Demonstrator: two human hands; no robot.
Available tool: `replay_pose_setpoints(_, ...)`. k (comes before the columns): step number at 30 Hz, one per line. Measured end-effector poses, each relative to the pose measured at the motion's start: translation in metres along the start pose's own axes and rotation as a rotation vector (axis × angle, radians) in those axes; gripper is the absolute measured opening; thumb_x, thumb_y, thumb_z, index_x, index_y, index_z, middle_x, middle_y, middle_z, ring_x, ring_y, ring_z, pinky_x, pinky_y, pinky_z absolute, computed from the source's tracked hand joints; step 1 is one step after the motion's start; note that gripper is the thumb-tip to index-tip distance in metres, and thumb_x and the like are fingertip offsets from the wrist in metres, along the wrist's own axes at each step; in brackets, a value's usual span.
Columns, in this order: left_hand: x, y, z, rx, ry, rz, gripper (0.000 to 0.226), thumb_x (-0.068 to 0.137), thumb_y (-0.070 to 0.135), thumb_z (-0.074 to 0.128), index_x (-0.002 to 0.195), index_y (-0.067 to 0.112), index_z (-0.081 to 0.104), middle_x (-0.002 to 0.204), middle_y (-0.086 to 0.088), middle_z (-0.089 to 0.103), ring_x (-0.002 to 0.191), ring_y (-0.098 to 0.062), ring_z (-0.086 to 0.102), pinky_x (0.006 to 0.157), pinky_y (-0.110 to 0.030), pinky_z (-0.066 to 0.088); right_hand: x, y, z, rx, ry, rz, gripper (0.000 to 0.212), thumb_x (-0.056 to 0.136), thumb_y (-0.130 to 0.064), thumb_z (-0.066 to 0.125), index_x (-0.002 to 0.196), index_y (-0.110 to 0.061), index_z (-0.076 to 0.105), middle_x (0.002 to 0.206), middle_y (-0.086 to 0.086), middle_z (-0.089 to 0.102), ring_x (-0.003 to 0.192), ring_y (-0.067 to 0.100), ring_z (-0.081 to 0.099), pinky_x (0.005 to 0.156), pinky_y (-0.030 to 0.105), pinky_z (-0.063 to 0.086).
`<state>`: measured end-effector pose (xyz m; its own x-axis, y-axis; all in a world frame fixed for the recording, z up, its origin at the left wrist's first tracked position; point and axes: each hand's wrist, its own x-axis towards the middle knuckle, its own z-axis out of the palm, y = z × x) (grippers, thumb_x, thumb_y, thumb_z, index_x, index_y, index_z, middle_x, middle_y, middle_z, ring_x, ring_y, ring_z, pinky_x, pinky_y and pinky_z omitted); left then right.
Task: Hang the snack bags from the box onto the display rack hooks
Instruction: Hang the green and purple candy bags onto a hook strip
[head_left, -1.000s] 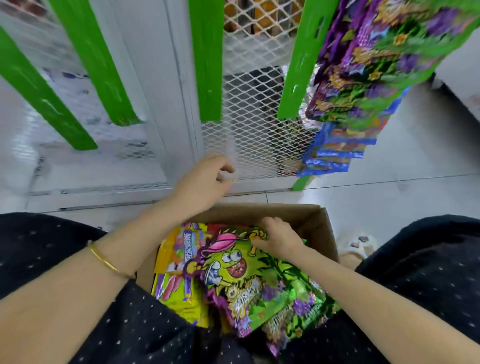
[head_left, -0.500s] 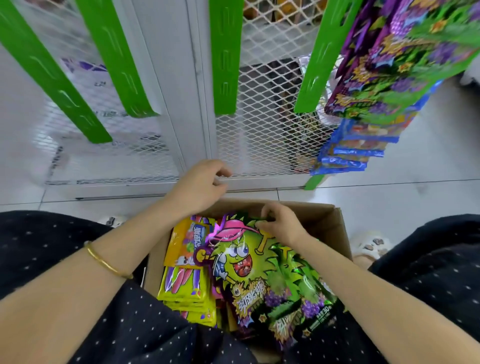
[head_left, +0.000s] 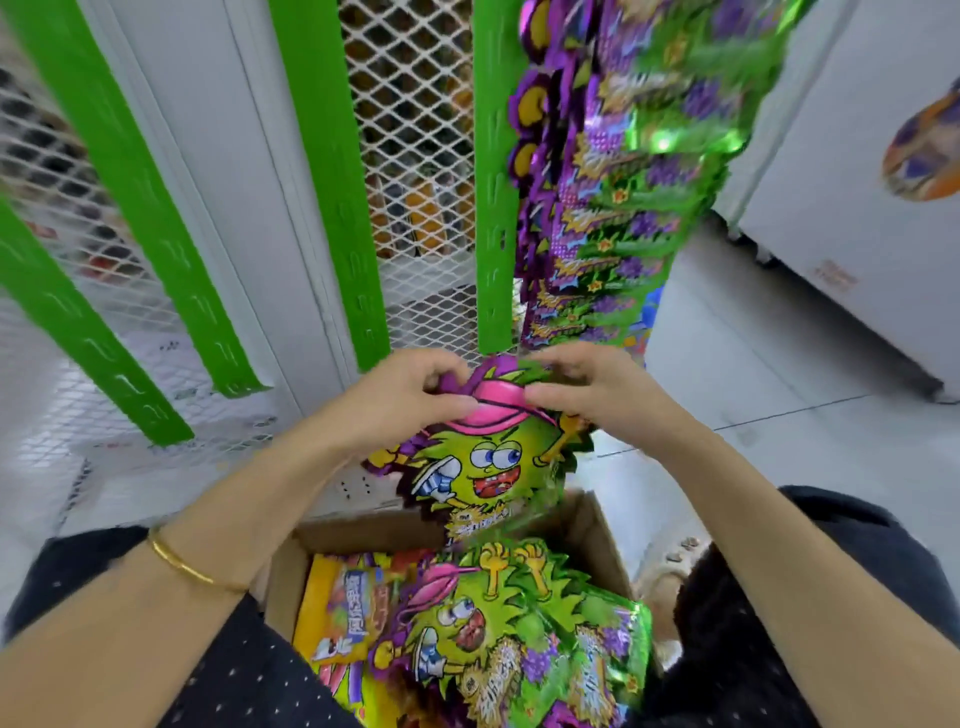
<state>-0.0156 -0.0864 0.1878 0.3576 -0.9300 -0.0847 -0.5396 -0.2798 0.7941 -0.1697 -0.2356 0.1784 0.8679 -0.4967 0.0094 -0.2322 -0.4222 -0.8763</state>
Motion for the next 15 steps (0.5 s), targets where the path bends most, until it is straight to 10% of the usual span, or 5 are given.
replay_pose_setpoints(7, 0.039, 0.162, -0.074, 0.18, 0.115, 0.287, 0.009, 0.083, 0.027, 0.069, 0.088, 0.02, 0.065, 0.078, 0.005, 0.063, 0.067, 0.0, 0.054, 0.065, -0.015, 0.041, 0.011, -0.103, -0.109, -0.1, 0.311, -0.244, 0.017, 0.083, -0.02, 0.069, 0.1, -0.018, 0.065, 0.091, -0.011, 0.066, 0.075, -0.007, 0.061, 0.064, 0.013, 0.049)
replay_pose_setpoints(10, 0.068, 0.246, -0.111, 0.154, 0.374, 0.49, 0.025, 0.082, 0.032, 0.065, 0.099, 0.013, 0.065, 0.092, -0.002, 0.066, 0.082, -0.012, 0.059, 0.078, -0.03, 0.049, 0.023, -0.15, -0.166, -0.018, 0.443, -0.336, 0.014, 0.08, -0.016, 0.072, 0.092, -0.021, 0.065, 0.089, -0.002, 0.068, 0.081, 0.007, 0.065, 0.08, 0.031, 0.054)
replay_pose_setpoints(15, 0.11, 0.352, -0.164, 0.16, 0.754, 0.657, 0.045, 0.081, 0.029, 0.053, 0.115, 0.0, 0.056, 0.114, -0.016, 0.062, 0.104, -0.025, 0.057, 0.094, -0.035, 0.044, 0.041, -0.229, -0.236, -0.009, 0.625, -0.539, 0.019, 0.079, -0.014, 0.072, 0.077, -0.03, 0.063, 0.071, -0.01, 0.064, 0.059, -0.003, 0.057, 0.062, 0.016, 0.049)
